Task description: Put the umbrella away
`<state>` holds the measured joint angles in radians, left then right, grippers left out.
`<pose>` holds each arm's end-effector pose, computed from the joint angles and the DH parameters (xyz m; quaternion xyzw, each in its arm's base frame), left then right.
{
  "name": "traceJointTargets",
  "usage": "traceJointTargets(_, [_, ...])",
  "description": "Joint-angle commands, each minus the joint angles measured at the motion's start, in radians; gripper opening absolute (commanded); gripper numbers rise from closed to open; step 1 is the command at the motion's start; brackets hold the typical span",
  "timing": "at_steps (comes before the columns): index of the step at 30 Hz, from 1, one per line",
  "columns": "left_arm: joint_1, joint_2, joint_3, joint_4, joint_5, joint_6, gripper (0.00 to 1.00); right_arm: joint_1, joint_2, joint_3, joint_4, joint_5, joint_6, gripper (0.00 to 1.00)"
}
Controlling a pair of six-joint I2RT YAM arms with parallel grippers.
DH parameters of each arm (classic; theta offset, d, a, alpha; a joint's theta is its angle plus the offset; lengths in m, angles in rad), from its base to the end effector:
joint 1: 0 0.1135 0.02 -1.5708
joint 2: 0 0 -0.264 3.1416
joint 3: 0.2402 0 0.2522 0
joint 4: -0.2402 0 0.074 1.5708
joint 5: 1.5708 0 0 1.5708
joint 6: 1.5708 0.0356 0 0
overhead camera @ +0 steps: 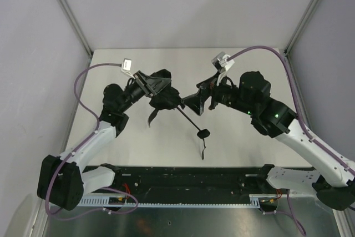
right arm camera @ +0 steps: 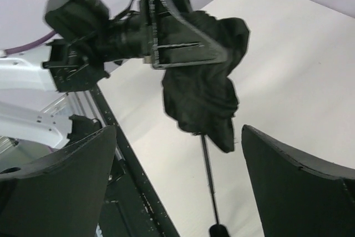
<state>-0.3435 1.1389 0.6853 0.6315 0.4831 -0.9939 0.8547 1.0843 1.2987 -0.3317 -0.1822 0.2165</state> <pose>0.2391 -0.1031 0.3185 -0.0251 0.6489 -0.5822 0.4893 0.1470 0.1788 0.4449 -0.2909 0.6877 0.3962 0.5343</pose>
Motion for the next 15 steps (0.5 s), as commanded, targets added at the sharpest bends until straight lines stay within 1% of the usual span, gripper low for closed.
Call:
traceJointTargets(1, [0.003,-0.089,-0.004,0.151,0.076,-0.043,0.0,-0.003,0.09,0.021,0.02,0.043,-0.008,0.99])
traceJointTargets(6, [0.004,-0.142,-0.01,0.154,0.102,-0.087,0.0,0.018,0.176,0.032,0.137,-0.029,0.007,0.99])
traceJointTargets(10, [0.004,-0.156,-0.03,0.154,0.088,-0.159,0.0,0.095,0.233,0.04,0.193,0.046,-0.028,0.99])
traceJointTargets(13, [0.005,-0.155,-0.036,0.148,0.077,-0.178,0.0,0.14,0.272,0.063,0.221,0.093,-0.039,0.99])
traceJointTargets(15, [0.008,-0.154,-0.034,0.138,0.07,-0.188,0.0,0.179,0.298,0.086,0.207,0.171,-0.065,0.99])
